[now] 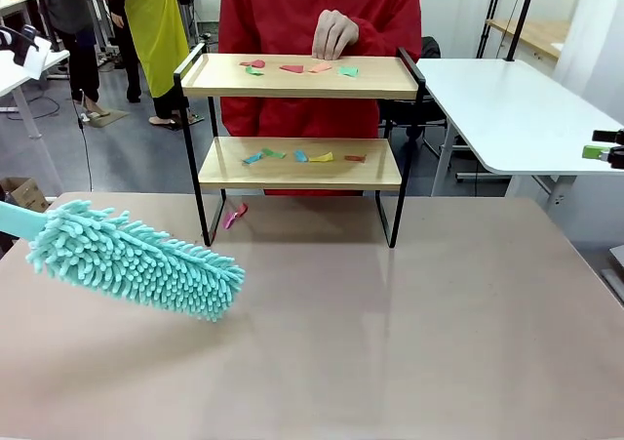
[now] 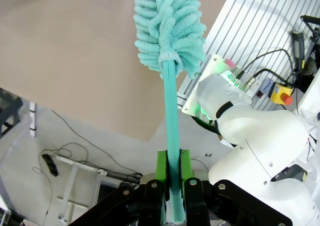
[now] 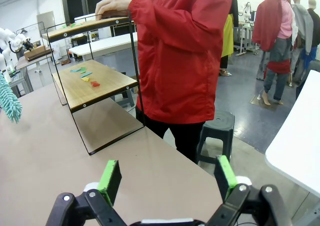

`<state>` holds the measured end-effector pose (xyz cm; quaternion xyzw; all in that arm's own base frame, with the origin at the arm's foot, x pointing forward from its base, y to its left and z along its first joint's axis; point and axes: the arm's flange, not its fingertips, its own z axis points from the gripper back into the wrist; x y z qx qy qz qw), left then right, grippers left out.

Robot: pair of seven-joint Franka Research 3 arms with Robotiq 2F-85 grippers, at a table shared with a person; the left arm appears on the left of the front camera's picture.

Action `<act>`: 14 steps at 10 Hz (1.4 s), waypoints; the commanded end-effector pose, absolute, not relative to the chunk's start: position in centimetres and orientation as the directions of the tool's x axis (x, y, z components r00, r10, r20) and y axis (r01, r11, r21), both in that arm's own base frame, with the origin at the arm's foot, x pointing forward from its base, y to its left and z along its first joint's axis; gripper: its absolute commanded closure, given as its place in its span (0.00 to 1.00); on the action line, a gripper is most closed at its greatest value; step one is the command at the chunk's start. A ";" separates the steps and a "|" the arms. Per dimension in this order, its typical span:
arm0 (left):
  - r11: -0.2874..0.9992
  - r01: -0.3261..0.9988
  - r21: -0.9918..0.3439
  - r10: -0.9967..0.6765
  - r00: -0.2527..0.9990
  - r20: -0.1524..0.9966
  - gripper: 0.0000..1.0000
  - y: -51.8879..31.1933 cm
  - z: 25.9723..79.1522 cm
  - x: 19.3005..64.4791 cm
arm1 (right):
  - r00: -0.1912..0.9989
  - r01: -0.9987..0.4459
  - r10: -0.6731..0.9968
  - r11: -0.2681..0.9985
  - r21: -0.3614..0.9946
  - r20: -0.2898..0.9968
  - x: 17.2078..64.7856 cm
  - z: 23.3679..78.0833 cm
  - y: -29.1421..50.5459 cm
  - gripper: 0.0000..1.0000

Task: Clean the shelf.
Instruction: Clean the specific section of the Shelf indicated by the human with the Duster.

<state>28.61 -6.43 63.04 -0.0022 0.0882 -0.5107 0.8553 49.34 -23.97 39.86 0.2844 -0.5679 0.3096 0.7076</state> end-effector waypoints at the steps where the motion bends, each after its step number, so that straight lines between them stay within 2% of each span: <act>1: 0.491 0.865 -0.101 -0.868 0.478 -0.135 0.87 -6.4 63.0 28.2 | 0.160 -0.761 0.117 0.647 0.047 0.980 49.4 40.1 -23.8 0.00; 11: 0.479 0.873 -0.094 -0.874 0.463 -0.149 0.87 -6.4 63.0 28.6 | 0.160 -0.761 0.117 0.647 0.047 0.980 49.4 40.1 -23.8 0.00; 12: 0.406 0.905 -0.127 -0.913 0.407 -0.024 0.87 -6.7 63.8 28.9 | 0.160 -0.761 0.117 0.647 0.047 0.980 49.4 40.1 -23.8 0.00; 14: 0.356 0.922 -0.152 -0.930 0.366 0.040 0.87 -6.2 65.0 29.6 | 0.160 -0.761 0.117 0.647 0.047 0.980 49.4 40.1 -23.8 0.00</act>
